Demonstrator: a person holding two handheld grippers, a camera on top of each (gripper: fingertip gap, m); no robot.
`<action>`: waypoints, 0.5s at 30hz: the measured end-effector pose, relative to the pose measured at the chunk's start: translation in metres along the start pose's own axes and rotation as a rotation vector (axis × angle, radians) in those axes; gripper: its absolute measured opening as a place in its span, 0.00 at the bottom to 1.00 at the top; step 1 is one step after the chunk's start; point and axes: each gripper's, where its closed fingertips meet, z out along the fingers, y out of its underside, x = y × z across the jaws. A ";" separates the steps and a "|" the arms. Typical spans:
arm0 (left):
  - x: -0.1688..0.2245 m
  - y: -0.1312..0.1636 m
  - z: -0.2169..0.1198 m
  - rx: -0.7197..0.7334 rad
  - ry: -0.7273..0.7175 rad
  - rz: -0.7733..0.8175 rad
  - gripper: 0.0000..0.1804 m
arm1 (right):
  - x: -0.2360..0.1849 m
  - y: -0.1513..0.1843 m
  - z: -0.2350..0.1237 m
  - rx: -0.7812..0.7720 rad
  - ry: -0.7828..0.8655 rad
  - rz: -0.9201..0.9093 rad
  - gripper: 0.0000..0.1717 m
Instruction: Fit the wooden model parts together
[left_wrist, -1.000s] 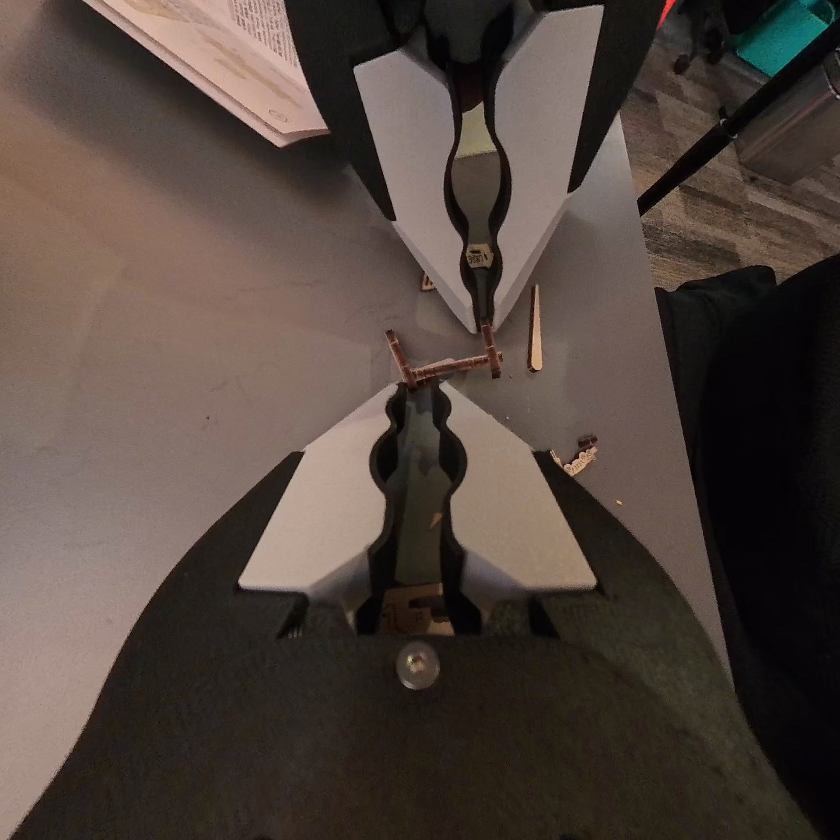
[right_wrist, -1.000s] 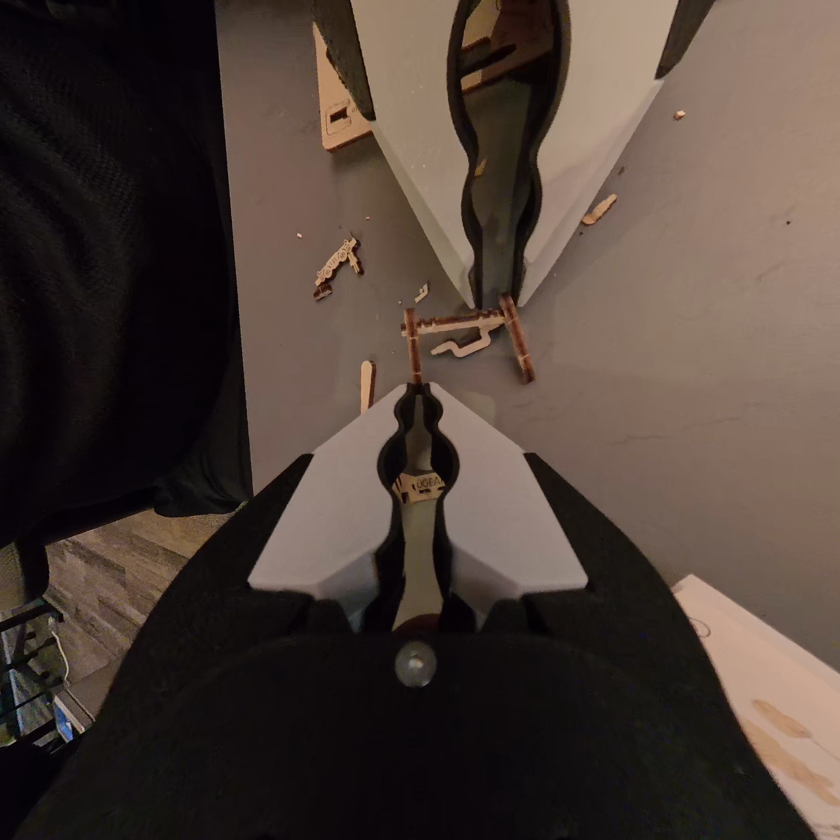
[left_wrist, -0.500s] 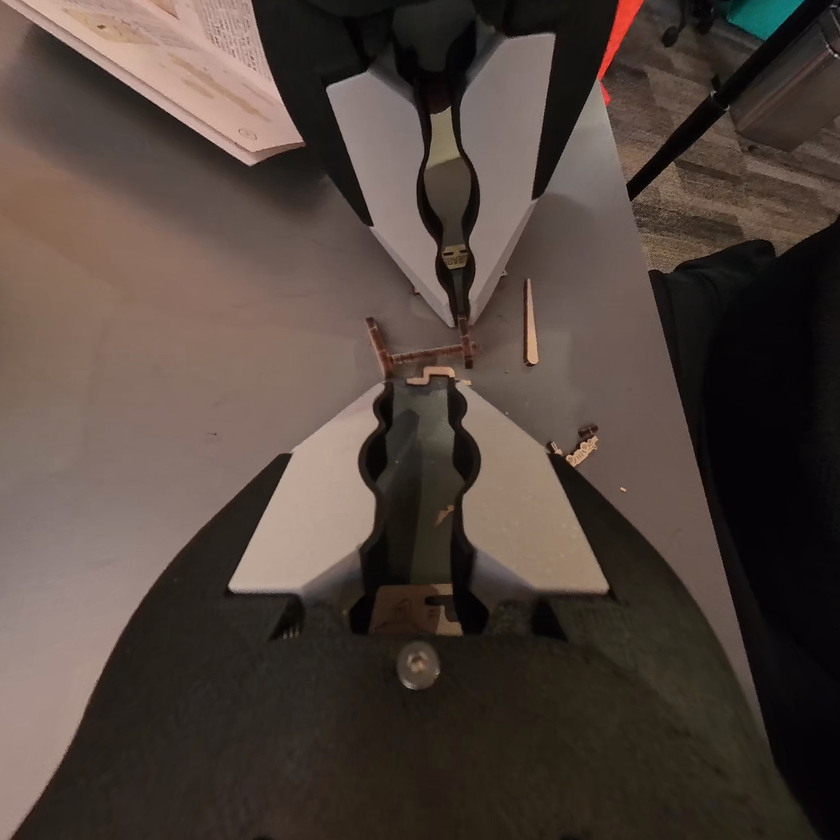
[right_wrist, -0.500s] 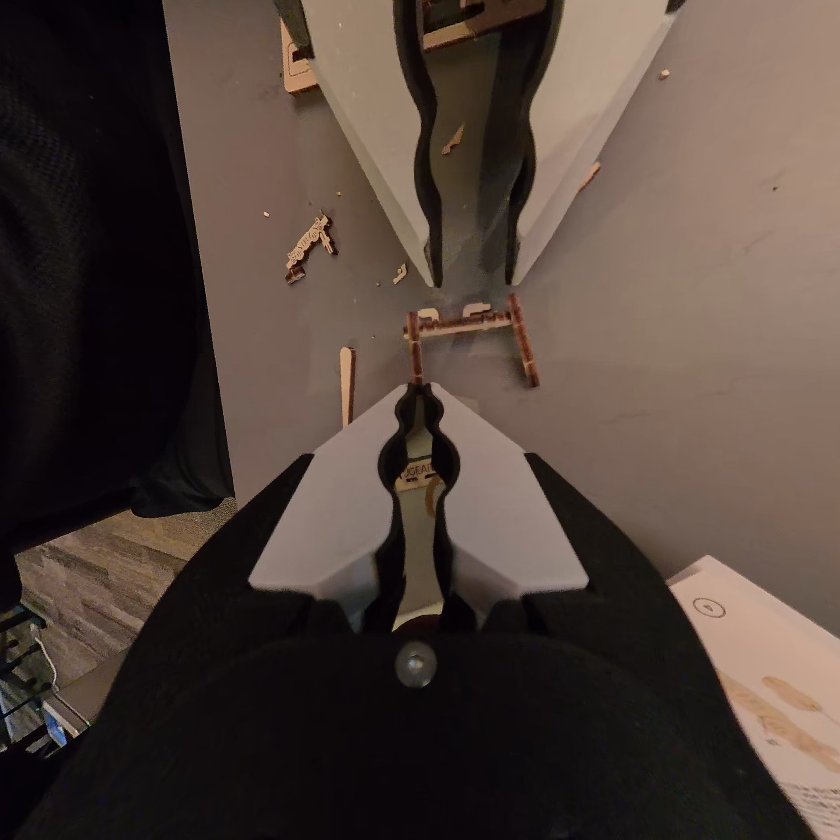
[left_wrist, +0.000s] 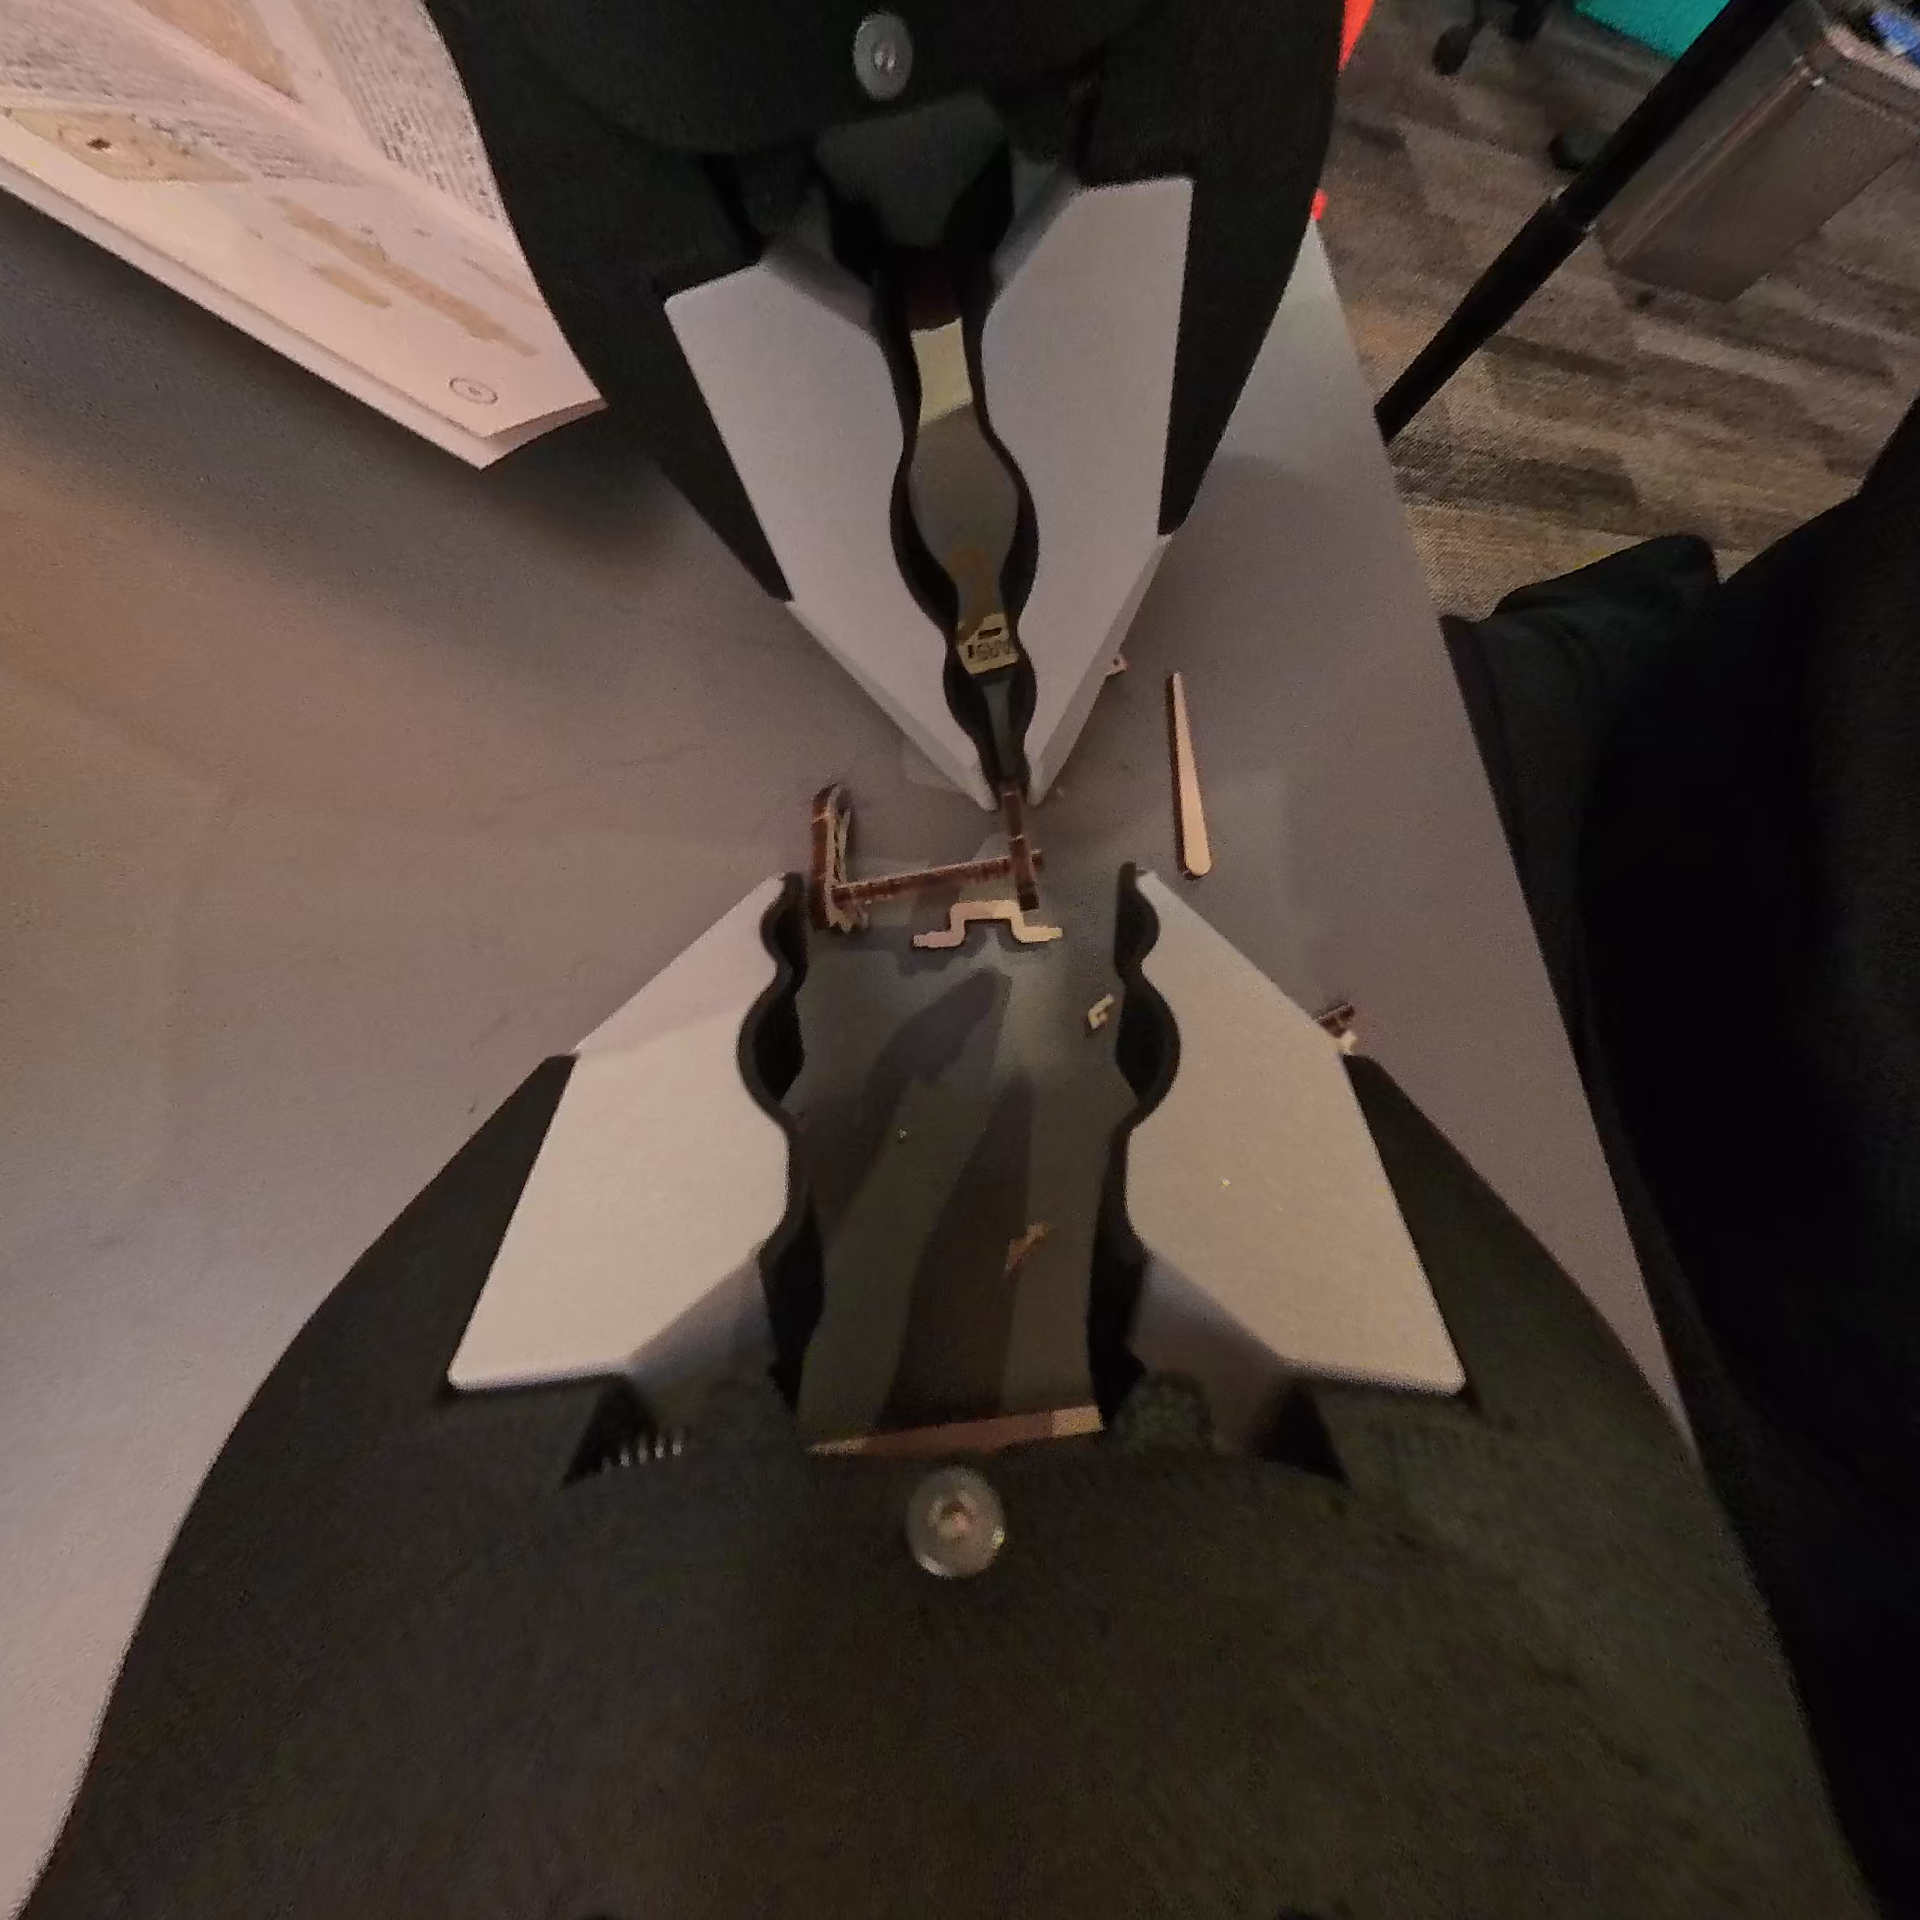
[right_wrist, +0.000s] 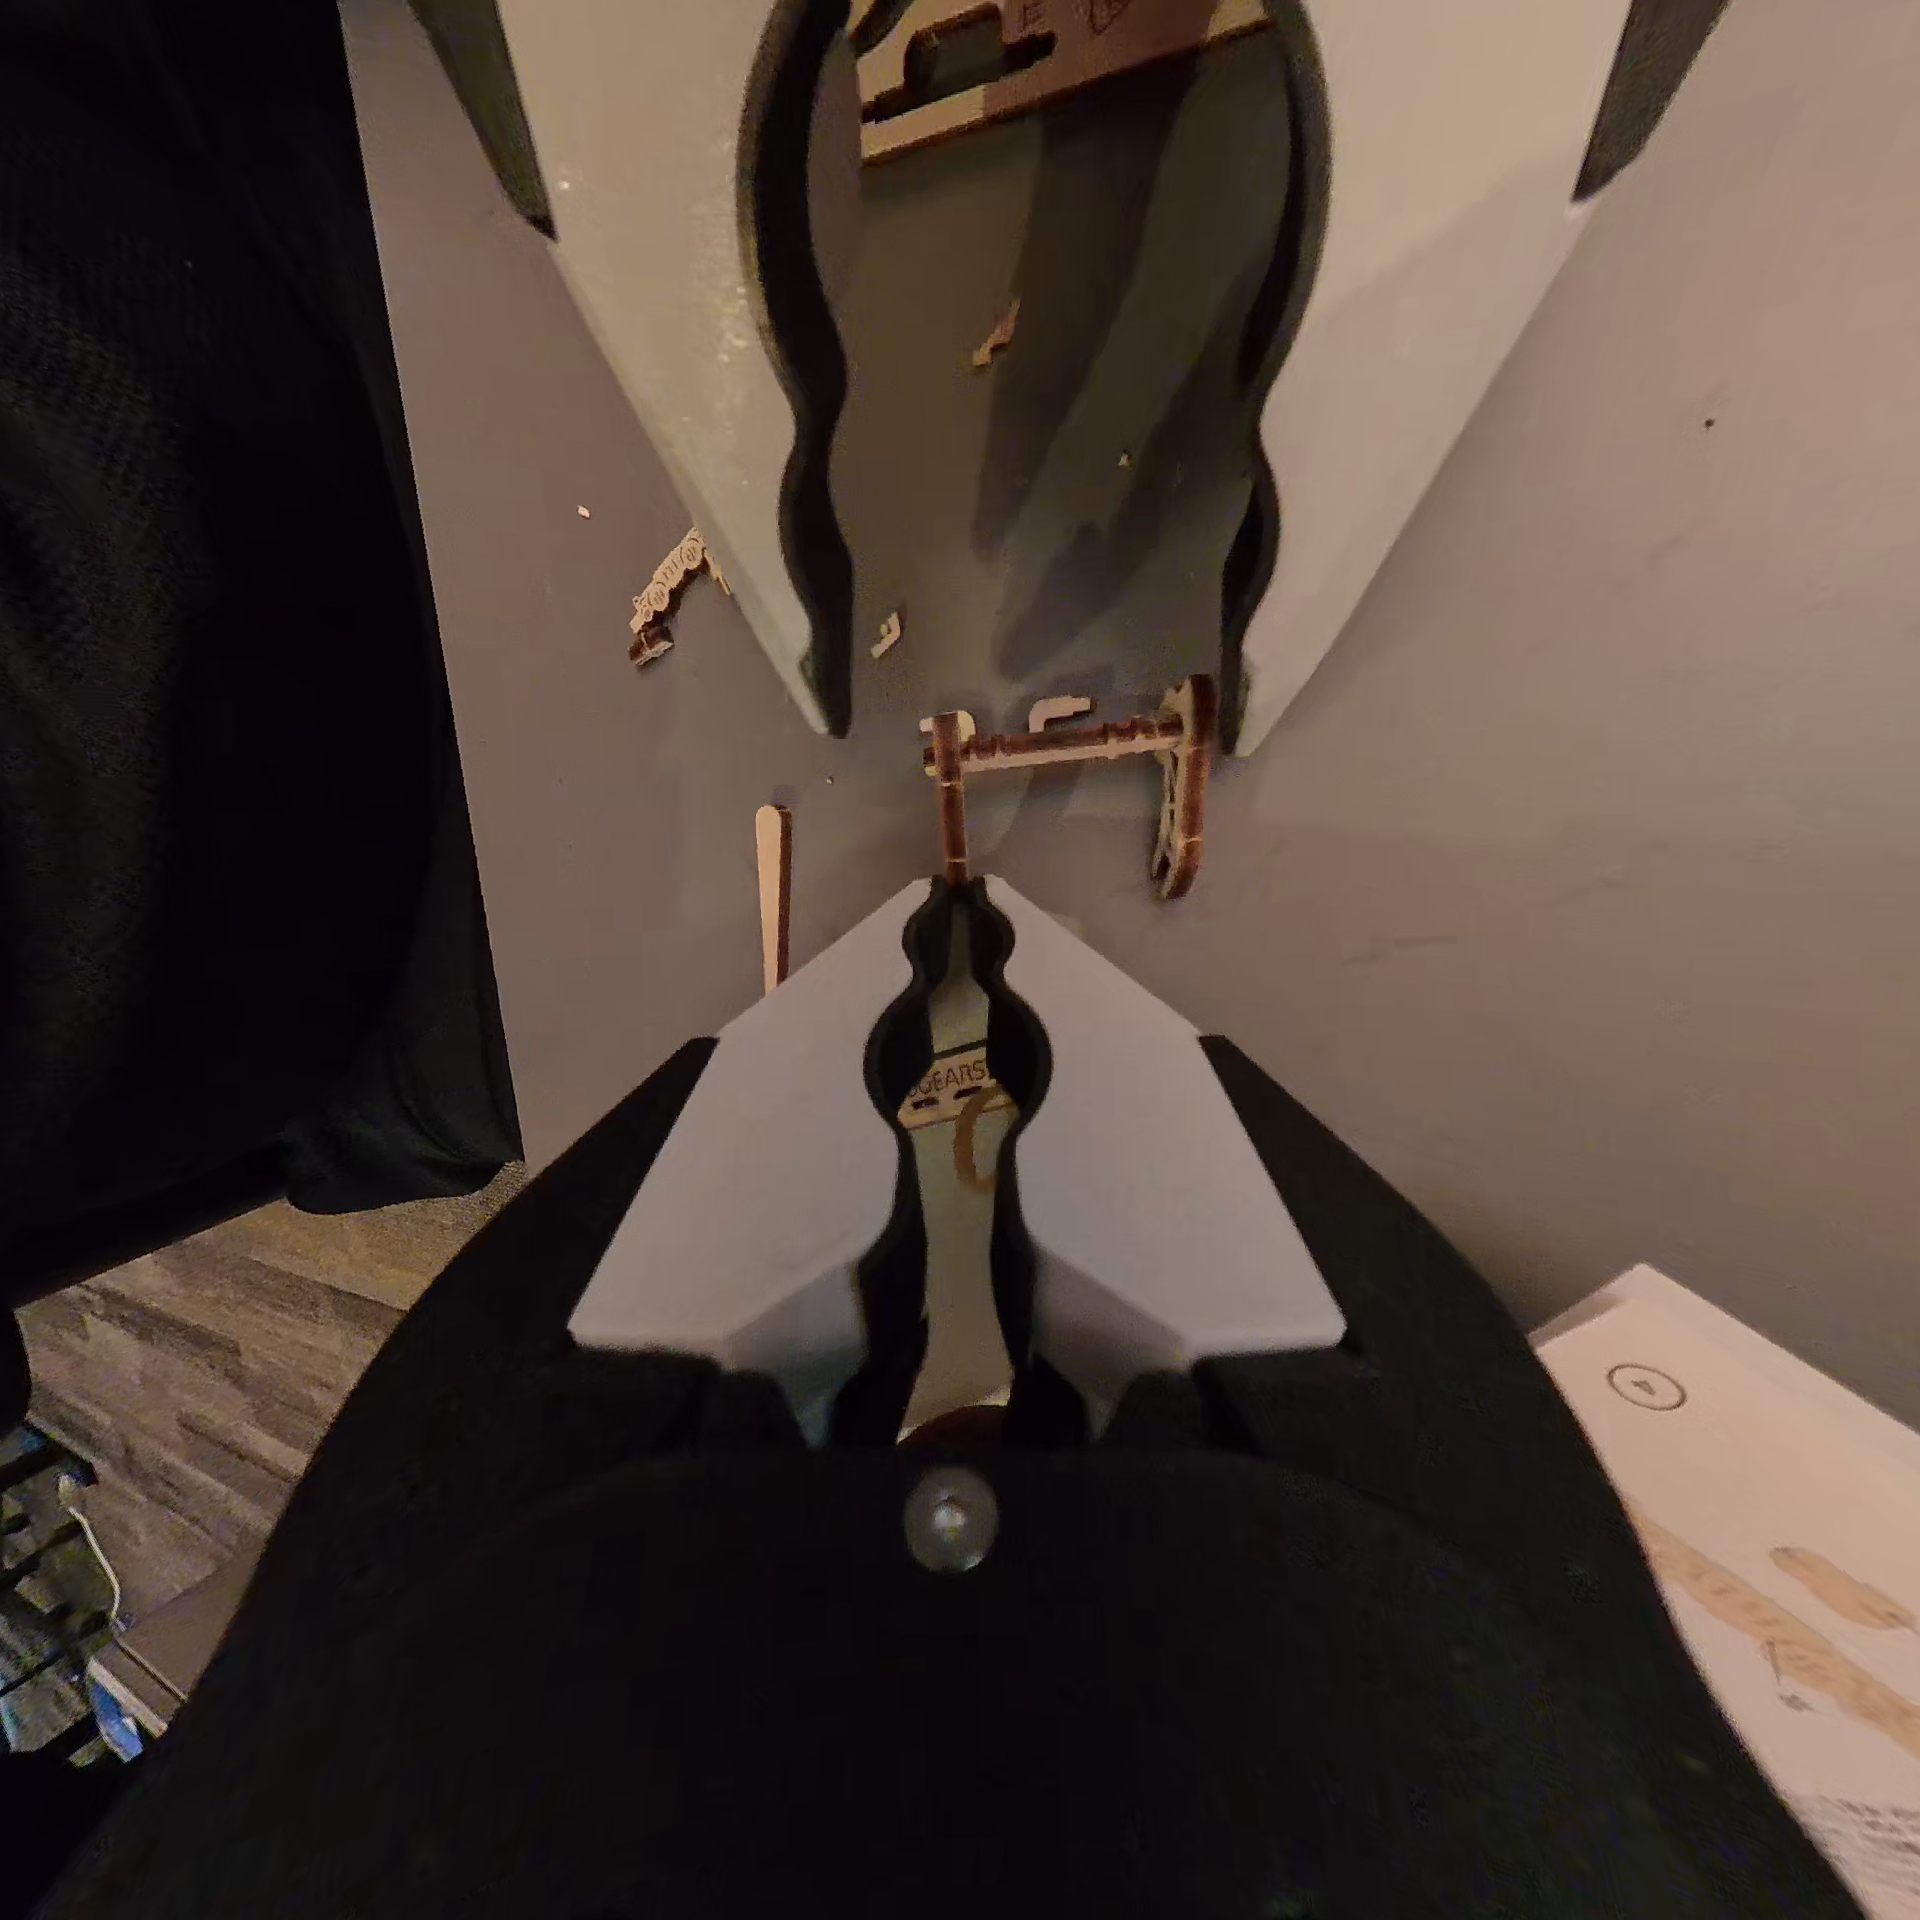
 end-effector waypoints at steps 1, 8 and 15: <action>-0.001 -0.001 0.000 0.002 -0.005 -0.004 0.33 | 0.000 0.000 0.000 0.001 0.001 0.002 0.00; -0.008 0.004 0.008 -0.067 -0.095 -0.003 0.28 | 0.000 -0.003 -0.001 0.015 0.000 0.012 0.00; -0.009 0.002 0.006 -0.064 -0.158 -0.018 0.24 | -0.001 -0.005 -0.001 0.034 0.001 0.028 0.00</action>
